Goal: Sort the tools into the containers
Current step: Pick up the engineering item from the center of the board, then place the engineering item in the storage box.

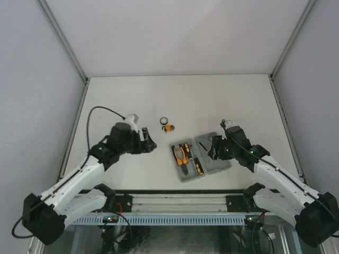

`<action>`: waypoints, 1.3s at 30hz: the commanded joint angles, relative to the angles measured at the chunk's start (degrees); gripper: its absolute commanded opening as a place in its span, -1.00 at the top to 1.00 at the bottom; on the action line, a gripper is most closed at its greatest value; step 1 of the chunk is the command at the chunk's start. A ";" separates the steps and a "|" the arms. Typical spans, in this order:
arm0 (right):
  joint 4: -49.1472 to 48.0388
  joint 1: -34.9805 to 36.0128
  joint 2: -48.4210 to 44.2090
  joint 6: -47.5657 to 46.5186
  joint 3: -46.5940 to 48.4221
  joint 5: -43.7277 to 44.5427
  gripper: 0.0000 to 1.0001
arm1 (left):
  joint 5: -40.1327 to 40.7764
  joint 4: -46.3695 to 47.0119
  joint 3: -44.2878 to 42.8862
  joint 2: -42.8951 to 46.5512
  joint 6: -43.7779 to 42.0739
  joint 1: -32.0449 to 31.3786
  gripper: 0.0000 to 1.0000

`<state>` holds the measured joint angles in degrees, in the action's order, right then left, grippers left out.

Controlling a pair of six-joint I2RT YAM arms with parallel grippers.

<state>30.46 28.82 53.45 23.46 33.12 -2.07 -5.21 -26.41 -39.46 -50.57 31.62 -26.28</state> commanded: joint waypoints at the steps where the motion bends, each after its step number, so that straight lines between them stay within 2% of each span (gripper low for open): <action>1: -3.55 -1.07 -1.67 1.22 0.26 -2.13 0.51 | 2.86 11.62 4.28 -6.00 10.90 -10.21 -0.63; 6: -4.12 -1.21 -2.02 1.33 0.14 -3.34 0.52 | 2.20 22.93 5.66 -14.00 16.22 -16.66 -0.54; 10: -4.32 -1.27 -2.05 1.42 0.06 -4.12 0.52 | 0.78 28.56 6.55 -18.06 18.81 -18.54 -0.35; 23: -4.80 -1.18 -2.16 1.78 -0.24 -4.87 0.55 | 0.41 36.11 9.56 -25.96 22.80 -22.16 0.24; 39: -4.37 -1.20 -2.37 1.84 -0.23 -5.18 0.56 | 0.50 40.75 10.14 -33.56 24.27 -22.87 0.41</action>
<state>28.49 27.90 52.38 24.47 32.93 -6.79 -4.71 11.05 -29.67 -83.13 55.00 -48.80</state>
